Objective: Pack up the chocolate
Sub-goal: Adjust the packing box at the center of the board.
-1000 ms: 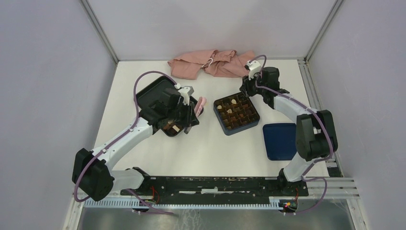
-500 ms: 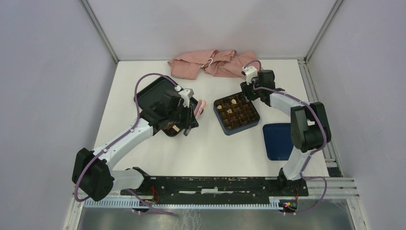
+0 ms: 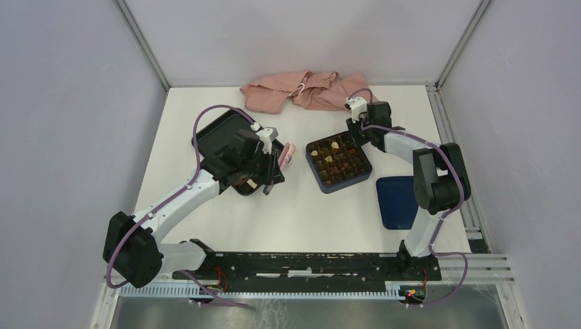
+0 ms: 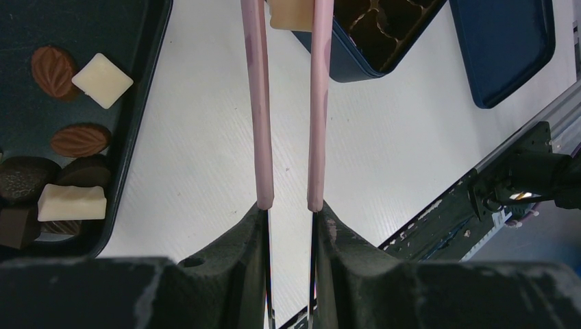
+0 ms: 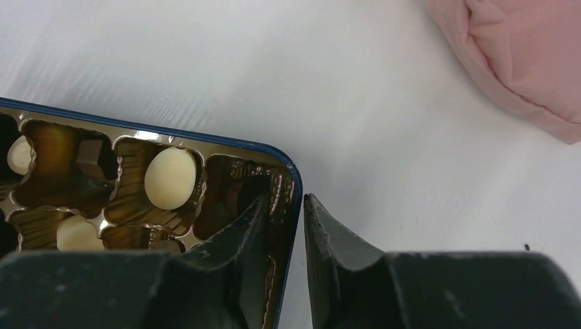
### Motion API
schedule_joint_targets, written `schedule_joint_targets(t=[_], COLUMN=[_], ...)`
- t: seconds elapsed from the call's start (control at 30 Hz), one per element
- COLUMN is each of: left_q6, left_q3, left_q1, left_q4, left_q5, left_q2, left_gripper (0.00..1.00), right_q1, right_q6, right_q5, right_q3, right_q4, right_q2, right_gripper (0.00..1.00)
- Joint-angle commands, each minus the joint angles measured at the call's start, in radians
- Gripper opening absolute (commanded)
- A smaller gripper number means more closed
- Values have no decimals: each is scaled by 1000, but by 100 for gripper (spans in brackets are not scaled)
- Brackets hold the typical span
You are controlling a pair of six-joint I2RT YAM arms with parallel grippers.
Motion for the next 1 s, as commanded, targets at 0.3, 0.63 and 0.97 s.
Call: schedule_joint_targets(t=[0.3,0.63,0.97], left_q6=[-16,-10,7], left_q3=[7,-1,-34], left_q1=[-19,-35,-51], left_q4=[49,53,71], left_q5=[0,-10,-12], left_q2=[-45,-84,-120], left_gripper=[2,2,2], right_q1=[-3,61,133], right_q6=[46,23,-22], right_q5=[-4,81,127], right_q3=[-33,-96,-125], right_q4=[101,181,204], right_q2=[-103,-312,-390], right_gripper=[0,0,0])
